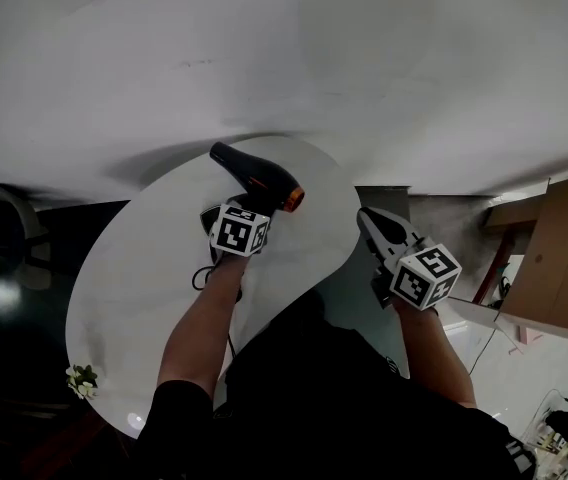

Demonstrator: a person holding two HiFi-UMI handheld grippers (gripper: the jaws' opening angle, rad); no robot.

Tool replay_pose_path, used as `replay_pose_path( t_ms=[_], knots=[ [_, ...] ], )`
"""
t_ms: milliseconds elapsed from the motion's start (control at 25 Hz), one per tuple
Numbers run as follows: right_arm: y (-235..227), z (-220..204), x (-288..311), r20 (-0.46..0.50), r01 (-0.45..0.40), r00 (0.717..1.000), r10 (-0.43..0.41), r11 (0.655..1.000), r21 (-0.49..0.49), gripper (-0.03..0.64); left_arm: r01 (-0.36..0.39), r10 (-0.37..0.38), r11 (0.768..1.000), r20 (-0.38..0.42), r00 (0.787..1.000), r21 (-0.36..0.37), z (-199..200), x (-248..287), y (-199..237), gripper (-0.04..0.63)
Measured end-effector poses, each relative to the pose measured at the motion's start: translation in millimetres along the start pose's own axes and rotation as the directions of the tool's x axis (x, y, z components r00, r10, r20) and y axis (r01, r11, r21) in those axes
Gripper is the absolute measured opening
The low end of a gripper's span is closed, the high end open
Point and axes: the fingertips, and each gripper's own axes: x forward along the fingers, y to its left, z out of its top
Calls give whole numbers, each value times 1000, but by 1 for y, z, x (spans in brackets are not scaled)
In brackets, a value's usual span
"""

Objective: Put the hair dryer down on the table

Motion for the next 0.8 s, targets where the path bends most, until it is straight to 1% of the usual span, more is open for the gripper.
replay_pose_path(
  t_ms=[240, 480, 600, 800],
  knots=[
    [-11, -5, -11, -2, 34, 999, -34, 999, 18, 6, 13, -11, 1000, -119, 993, 11, -19, 28, -4, 170],
    [-16, -12, -16, -13, 36, 999, -35, 999, 32, 6, 20, -16, 1000, -191, 982, 19, -27, 42, -7, 172],
    [-16, -16, -20, -14, 30, 999, -29, 999, 37, 6, 14, -5, 999, -229, 973, 36, -33, 47, -7, 172],
    [-21, -20, -27, -24, 19, 1000, -18, 999, 37, 6, 7, 13, 997, -264, 964, 72, -34, 49, -8, 177]
  ],
)
